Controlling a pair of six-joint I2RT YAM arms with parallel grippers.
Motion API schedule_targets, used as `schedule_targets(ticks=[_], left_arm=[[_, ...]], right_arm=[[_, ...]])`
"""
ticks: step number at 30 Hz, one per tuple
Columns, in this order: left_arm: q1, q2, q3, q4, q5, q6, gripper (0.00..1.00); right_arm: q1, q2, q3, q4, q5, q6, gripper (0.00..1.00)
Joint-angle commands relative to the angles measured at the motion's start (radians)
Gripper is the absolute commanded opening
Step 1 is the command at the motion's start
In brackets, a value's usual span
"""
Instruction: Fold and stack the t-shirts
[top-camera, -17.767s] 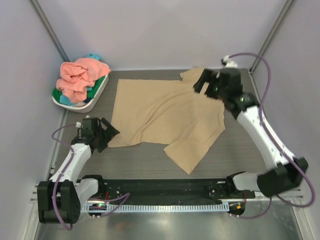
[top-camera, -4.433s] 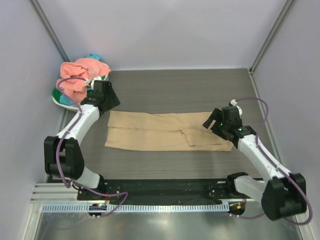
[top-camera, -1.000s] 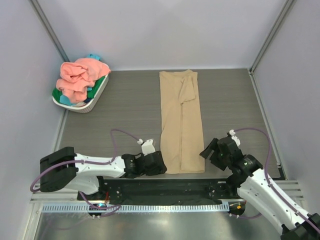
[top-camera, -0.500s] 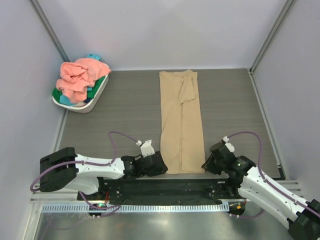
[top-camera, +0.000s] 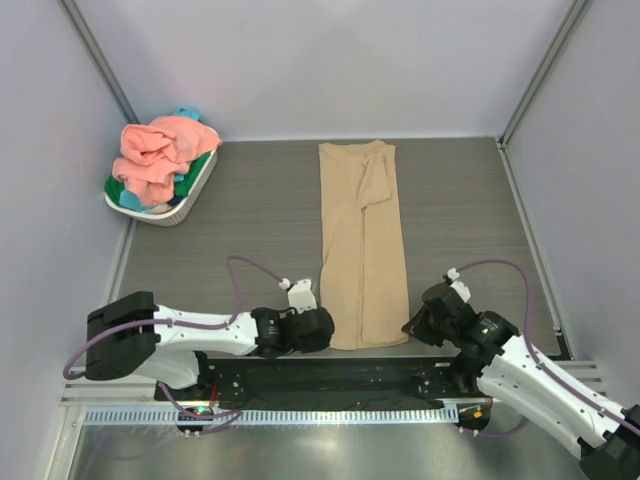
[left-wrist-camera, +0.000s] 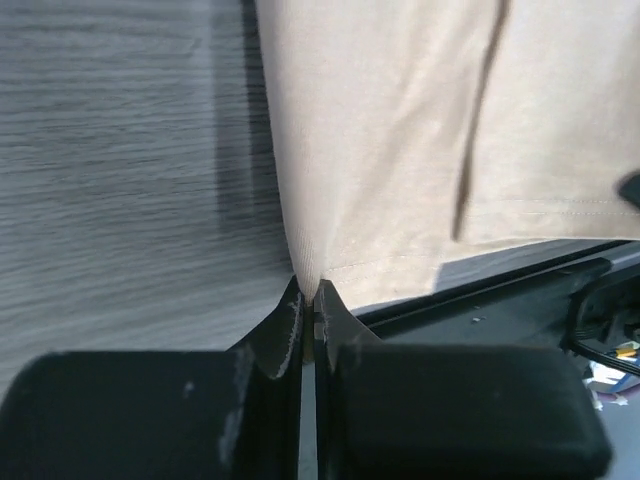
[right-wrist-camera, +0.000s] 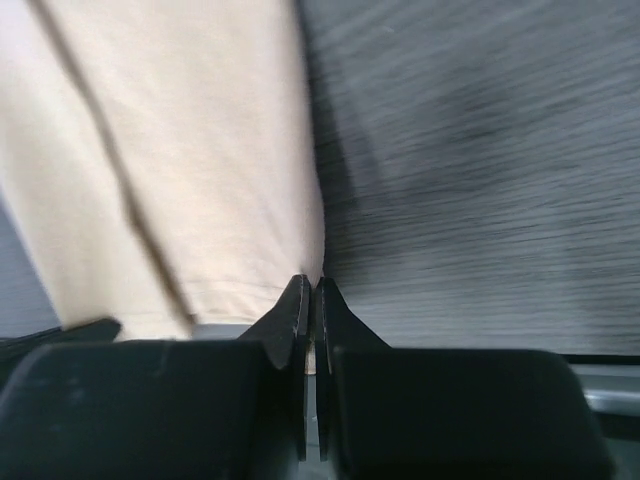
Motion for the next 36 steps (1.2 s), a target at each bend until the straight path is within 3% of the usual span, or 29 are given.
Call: schedule_targets(ticks=[1,8,14,23,36], left_arm=[[-0.012,-0.061,0.151,-0.232,-0.104,0.044,0.00],[0.078,-0.038,0.377,-0.407,-0.156,0.243,0.00],[0.268,0.022,0.518,-0.369,-0.100,0.466,0.00],[0.489,0.230,0.715,-0.295,0.037,0.679,0.00],[0.660,0.526,0.969,-0.280,0.210,0.751,0.00]], right_arm=[[0.007,-0.043,0.115,-0.010,0.054,-0.005,0.01],[0.005,0.210,0.354,0.053,0.188,-0.140,0.01],[-0.070,0.421,0.537,0.129,0.288,-0.285,0.01],[-0.334,0.674,0.638,0.307,0.094,-0.463,0.01],[-0.444,0.975,0.827,0.396,-0.015,-0.548,0.01]])
